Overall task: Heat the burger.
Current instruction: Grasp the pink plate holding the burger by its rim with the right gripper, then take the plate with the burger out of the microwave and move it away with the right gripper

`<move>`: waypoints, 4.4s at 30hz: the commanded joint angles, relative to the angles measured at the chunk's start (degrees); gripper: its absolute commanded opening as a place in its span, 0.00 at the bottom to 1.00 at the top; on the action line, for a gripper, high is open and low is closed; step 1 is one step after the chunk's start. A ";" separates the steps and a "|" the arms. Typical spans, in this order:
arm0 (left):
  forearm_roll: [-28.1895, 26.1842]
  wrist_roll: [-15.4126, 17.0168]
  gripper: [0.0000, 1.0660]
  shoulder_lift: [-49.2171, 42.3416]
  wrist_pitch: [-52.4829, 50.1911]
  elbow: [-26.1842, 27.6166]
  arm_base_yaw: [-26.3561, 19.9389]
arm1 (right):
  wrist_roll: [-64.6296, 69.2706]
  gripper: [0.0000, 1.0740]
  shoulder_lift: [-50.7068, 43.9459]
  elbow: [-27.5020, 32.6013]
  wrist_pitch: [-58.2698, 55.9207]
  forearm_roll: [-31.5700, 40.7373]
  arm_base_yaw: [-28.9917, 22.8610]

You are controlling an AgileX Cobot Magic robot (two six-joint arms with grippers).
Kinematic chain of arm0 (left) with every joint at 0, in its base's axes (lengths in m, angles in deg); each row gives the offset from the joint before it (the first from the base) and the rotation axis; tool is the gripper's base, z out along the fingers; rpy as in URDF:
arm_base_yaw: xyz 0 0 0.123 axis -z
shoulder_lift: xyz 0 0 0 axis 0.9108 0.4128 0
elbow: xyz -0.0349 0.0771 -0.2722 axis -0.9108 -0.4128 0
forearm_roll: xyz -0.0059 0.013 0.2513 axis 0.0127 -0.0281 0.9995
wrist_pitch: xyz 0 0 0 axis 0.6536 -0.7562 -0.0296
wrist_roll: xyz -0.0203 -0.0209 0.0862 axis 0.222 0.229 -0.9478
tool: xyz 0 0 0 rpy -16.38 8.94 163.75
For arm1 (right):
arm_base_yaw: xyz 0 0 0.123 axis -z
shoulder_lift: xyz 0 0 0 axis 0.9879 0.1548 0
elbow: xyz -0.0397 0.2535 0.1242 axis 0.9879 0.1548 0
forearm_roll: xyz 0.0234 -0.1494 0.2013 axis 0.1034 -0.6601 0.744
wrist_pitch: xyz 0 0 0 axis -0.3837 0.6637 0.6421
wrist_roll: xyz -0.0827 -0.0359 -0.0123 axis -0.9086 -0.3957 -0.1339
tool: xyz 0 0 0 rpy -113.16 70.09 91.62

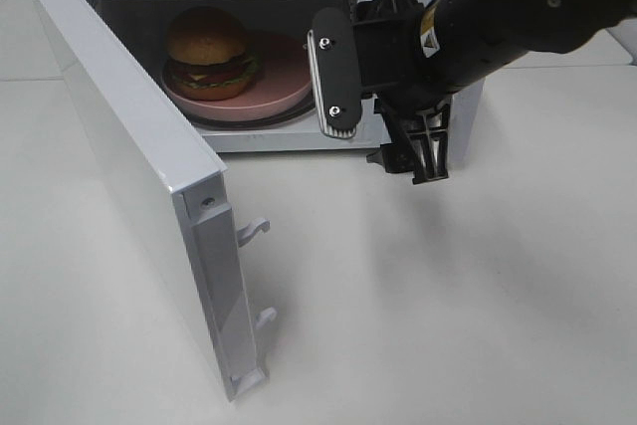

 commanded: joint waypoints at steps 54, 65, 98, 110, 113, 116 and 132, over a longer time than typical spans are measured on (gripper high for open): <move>2.75 0.17 0.73 -0.92 0.00 0.00 -0.29 | 0.40 0.79 34.43 -33.17 6.65 4.13 -0.57; 4.18 0.11 0.73 -0.92 -0.34 0.00 -0.29 | 0.57 0.77 37.18 -36.33 7.10 4.58 -0.40; 4.24 0.11 0.73 -0.92 -0.34 0.00 -0.29 | 0.57 0.00 38.16 -36.33 4.81 6.07 -0.57; 4.24 0.11 0.73 -0.92 -0.34 0.00 -0.29 | -1.49 0.00 34.32 -36.33 -0.46 10.60 -0.57; 4.24 0.11 0.73 -0.92 -0.34 0.00 -0.29 | -2.75 0.00 34.09 -36.33 -1.89 10.60 -0.57; 4.24 0.11 0.73 -0.92 -0.34 0.00 -0.29 | -4.47 0.00 33.40 -36.33 -3.32 10.60 -0.57; 4.24 0.11 0.73 -0.92 -0.34 0.00 -0.29 | -16.33 0.00 27.96 -29.51 -0.23 12.26 -0.57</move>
